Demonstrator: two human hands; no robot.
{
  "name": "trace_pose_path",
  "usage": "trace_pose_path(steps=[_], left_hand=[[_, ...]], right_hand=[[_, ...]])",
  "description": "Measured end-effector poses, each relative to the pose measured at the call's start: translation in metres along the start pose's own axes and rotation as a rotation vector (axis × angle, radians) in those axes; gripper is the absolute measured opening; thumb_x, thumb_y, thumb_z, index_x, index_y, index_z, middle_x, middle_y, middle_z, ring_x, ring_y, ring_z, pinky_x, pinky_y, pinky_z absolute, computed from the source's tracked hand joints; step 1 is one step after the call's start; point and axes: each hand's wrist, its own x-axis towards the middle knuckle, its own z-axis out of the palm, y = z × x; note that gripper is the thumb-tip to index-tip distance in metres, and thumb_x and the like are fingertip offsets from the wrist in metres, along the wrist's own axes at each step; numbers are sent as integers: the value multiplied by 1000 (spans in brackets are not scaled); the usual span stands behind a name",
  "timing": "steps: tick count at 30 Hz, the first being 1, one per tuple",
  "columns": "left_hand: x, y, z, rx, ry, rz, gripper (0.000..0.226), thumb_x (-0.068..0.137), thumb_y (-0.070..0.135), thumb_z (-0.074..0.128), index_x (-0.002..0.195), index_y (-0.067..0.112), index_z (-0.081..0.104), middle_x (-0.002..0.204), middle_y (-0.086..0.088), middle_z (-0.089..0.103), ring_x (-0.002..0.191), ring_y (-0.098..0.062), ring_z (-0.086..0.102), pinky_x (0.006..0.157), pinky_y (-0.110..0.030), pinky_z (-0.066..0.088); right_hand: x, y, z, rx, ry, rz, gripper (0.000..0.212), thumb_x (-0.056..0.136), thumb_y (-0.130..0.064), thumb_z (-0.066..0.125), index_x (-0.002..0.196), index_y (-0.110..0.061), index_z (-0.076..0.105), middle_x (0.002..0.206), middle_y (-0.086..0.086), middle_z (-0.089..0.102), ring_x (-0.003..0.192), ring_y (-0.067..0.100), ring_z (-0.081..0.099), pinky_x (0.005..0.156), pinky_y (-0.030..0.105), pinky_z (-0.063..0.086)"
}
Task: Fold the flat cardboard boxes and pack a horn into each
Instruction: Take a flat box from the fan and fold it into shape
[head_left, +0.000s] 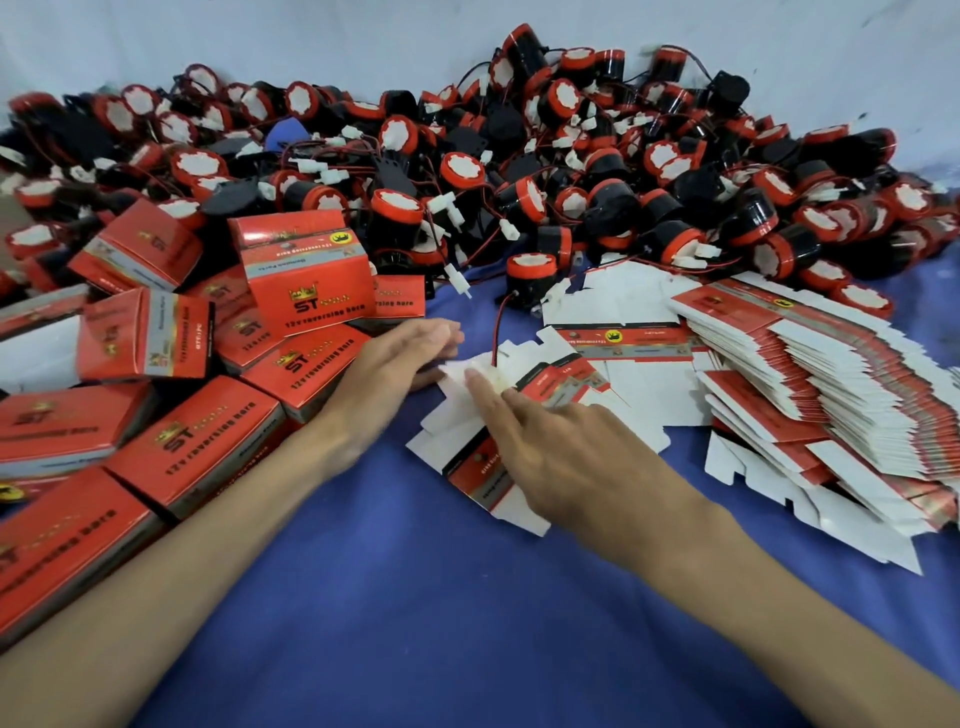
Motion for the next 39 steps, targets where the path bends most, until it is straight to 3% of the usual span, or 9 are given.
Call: trace_pose_path(steps=[3,9,13,16,20,24,28,35,39], left_hand=[[-2,2,4,-40,-24,-13,22,94,28,51,106,20,66,112,1,69,110,-11,62,90,-22,50],[-3,8,7,-425,-139,-232,61,77,23,61,136,11,46,122,-7,66,112,-30,63,90,-36,54],[-6,8,2,-585,-183,-263,61,78,6,57,138,7,45,108,-10,71,86,-19,71,65,-28,59],[-7,8,0,-618,-242,-225,71,67,12,77,131,-2,50,100,-11,72,82,-16,72,69,-25,59],[-6,7,-4,-611,-337,-190,80,47,25,95,118,7,65,111,-11,70,94,-20,69,81,-29,56],[-11,8,-1,-543,-417,-214,30,73,29,75,103,22,76,94,2,72,84,-17,64,69,-27,54],[-14,8,3,-476,-434,-282,34,87,41,48,100,27,76,101,0,73,92,-17,69,74,-28,56],[-13,13,0,-614,-483,-296,29,88,27,48,91,23,76,93,2,74,85,-13,69,72,-26,56],[-18,12,5,-390,-506,-196,28,74,8,71,93,28,76,94,0,74,86,-15,71,75,-32,57]], right_hand=[[2,3,-1,120,131,85,80,44,15,69,123,6,59,66,8,62,44,27,52,39,26,20],[0,1,11,275,523,121,25,67,20,61,82,2,68,60,8,58,51,27,53,70,33,40],[3,-5,16,390,449,138,12,80,-9,75,83,-1,66,68,7,61,58,27,57,45,38,50],[8,3,14,423,360,264,60,82,-59,60,104,-3,66,101,12,64,92,30,61,63,48,55],[9,24,14,298,101,385,110,66,-88,35,150,-17,27,155,20,17,143,36,15,109,65,18],[7,22,26,486,3,383,124,58,-93,32,151,-23,-12,159,13,-13,146,28,-11,114,60,14],[8,15,30,560,-9,371,130,53,-95,38,152,-22,-6,156,13,2,145,27,-1,115,55,16],[8,5,31,768,-30,228,136,54,-83,63,144,-35,-27,153,-4,-32,142,18,-29,113,65,5],[8,6,29,745,6,206,133,57,-77,67,144,-33,-23,156,3,-26,144,22,-24,114,63,9]])
